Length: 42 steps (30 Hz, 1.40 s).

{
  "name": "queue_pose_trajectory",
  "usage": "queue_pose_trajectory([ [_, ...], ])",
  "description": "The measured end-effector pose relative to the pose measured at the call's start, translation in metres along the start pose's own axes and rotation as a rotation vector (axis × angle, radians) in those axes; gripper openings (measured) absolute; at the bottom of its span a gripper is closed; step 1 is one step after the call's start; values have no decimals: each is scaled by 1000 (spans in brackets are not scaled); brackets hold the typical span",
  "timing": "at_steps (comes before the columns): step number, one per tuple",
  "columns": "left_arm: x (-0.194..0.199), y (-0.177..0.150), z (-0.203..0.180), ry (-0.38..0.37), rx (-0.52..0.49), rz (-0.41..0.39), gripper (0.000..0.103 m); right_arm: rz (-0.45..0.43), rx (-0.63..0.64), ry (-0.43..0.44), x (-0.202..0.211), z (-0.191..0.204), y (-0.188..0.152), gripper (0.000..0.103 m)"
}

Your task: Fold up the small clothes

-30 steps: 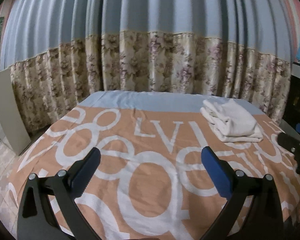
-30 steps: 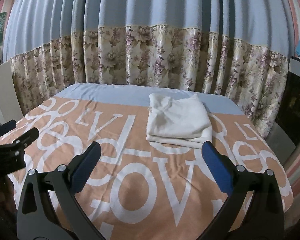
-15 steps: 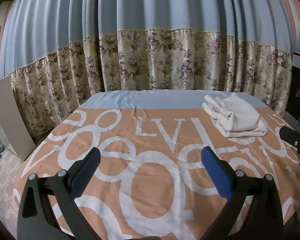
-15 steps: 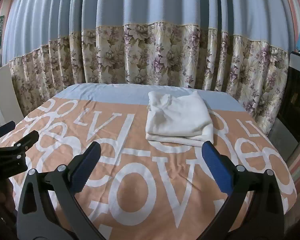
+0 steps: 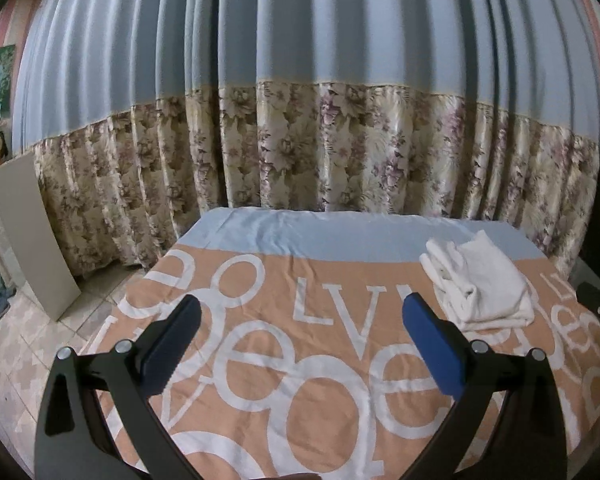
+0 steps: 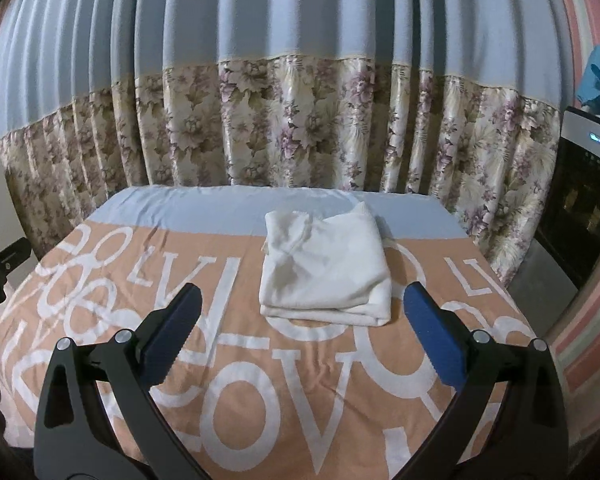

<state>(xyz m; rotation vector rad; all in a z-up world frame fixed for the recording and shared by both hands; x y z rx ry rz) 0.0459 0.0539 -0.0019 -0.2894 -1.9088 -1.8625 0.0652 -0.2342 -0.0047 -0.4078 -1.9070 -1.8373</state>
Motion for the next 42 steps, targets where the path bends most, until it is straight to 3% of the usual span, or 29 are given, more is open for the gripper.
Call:
queue_pose_trajectory([
  [9,-4,3,-3,-20,35,5,101,4,22,19,-4,9,14,100],
  [42,-5,-11,-8,-30,-2,15,101,42,18,14,-15,12,-1,100],
])
Point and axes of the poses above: each gripper's, at about its wrist camera, not at the fingertips, and x roughly against the way its jaws point, z to its left, y to its top, the point moved 9 cm from there along -x, roughly the way its jaws point, and after that the axes turned 2 degrees about y, right-handed, at the moved point
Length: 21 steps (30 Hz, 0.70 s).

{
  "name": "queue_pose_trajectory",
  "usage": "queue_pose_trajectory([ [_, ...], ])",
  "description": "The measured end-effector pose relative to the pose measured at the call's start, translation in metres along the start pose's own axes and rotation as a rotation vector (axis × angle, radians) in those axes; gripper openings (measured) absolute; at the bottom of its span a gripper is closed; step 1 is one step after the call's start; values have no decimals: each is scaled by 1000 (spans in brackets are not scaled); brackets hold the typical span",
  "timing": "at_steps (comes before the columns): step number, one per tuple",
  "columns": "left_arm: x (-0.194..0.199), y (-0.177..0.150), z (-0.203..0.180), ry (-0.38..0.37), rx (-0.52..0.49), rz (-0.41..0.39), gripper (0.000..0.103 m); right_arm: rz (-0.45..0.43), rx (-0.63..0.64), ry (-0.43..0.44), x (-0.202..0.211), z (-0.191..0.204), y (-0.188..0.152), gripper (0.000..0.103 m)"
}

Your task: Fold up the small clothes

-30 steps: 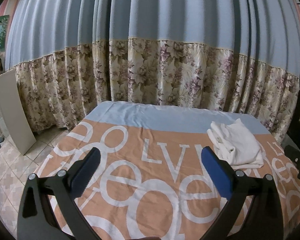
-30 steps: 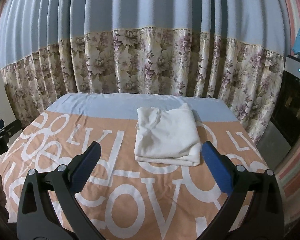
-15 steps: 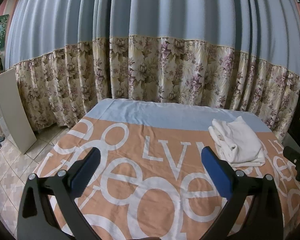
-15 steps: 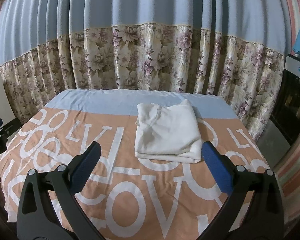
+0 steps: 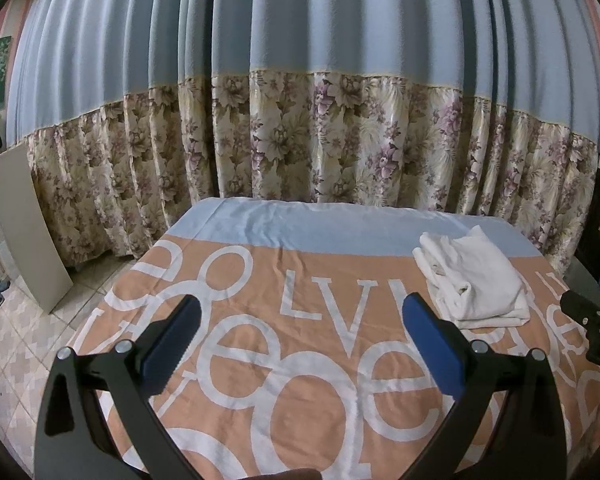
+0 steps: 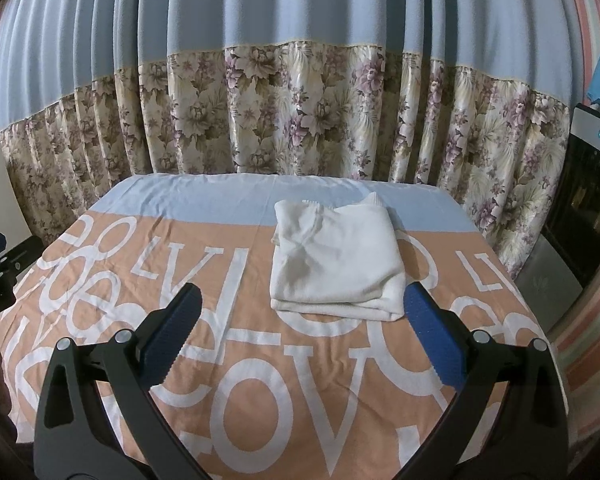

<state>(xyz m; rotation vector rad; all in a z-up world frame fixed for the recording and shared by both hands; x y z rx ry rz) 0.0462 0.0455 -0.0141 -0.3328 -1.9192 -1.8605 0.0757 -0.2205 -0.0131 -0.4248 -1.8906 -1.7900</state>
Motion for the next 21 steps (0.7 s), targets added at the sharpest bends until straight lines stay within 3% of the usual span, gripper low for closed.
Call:
queue_pose_trajectory([
  [14,2,3,3,19,-4,-16,101,1,1,-2,0,0,0,100],
  [21,-5,5,4,9,36,29,101,2,-1,0,0,0,1,100],
])
Point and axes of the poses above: each gripper's, at about its wrist camera, not at the fingertips, and x roughly against the way its jaws point, z to its left, y to its top, the point moved 9 cm from there along -x, roughly the way its jaws point, and after that the axes turned 2 degrees about y, right-handed, at the moved point
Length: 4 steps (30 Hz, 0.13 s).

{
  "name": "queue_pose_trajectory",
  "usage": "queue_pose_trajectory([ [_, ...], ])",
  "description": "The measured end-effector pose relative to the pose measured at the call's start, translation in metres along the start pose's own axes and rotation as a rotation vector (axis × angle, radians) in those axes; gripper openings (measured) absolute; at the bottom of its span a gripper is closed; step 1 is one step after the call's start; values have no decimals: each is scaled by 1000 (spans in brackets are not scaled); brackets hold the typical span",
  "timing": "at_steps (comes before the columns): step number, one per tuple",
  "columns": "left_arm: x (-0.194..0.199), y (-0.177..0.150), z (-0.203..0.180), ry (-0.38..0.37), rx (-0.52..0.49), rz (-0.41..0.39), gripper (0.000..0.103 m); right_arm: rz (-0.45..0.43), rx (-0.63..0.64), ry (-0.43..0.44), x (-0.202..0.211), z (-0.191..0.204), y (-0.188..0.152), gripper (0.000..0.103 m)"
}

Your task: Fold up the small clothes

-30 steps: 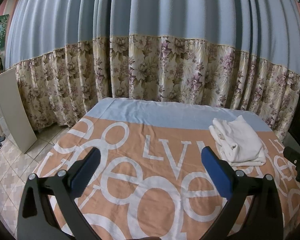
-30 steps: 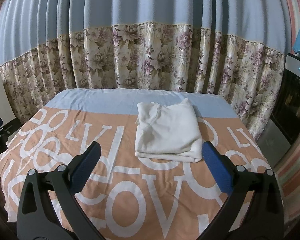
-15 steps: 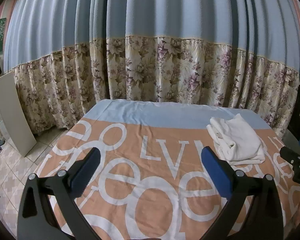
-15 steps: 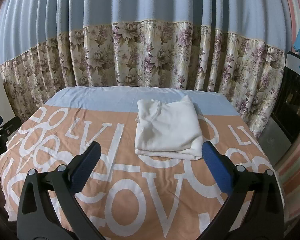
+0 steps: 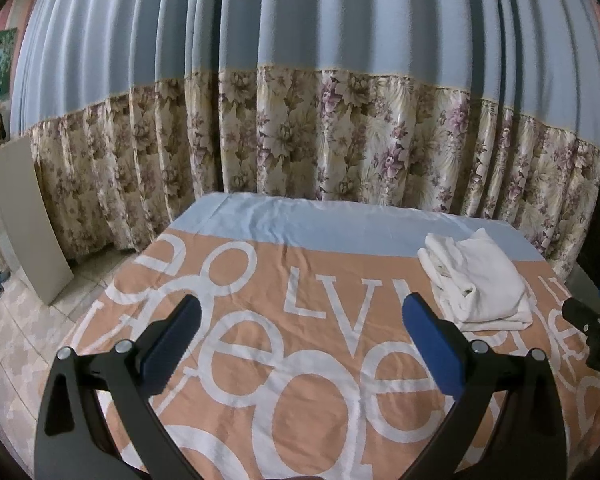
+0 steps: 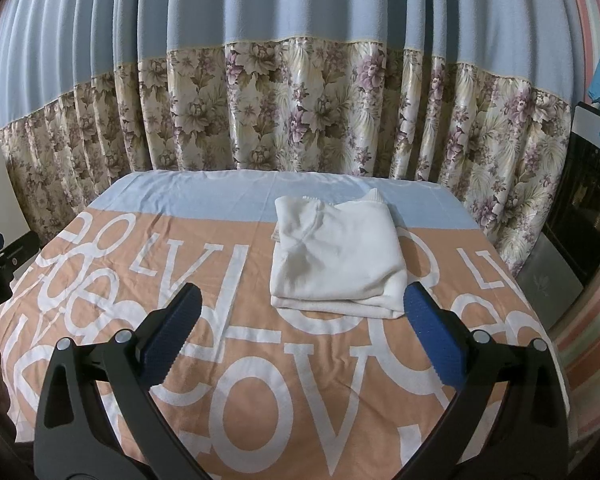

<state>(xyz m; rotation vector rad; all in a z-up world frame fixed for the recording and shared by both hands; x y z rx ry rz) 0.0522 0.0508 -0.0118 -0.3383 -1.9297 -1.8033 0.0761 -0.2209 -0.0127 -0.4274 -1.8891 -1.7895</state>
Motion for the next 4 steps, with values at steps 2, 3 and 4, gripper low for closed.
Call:
queue_pose_trajectory([
  [2,-2,-1,1,-4,12,10,101,0,1,0,0,0,1,100],
  [3,-1,-1,0,-6,12,11,101,0,2,-1,0,0,0,100],
  [4,-1,-1,-1,-9,10,11,101,0,1,0,0,-1,1,100],
])
Point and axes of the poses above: each gripper's, at about its wrist camera, not at the fingertips, and x roughly against the way its jaws point, z to its left, y to its top, the point moved 9 cm from there along -x, roughly the way its jaws point, and after that the axes turned 2 degrees about y, right-handed, at the moved point
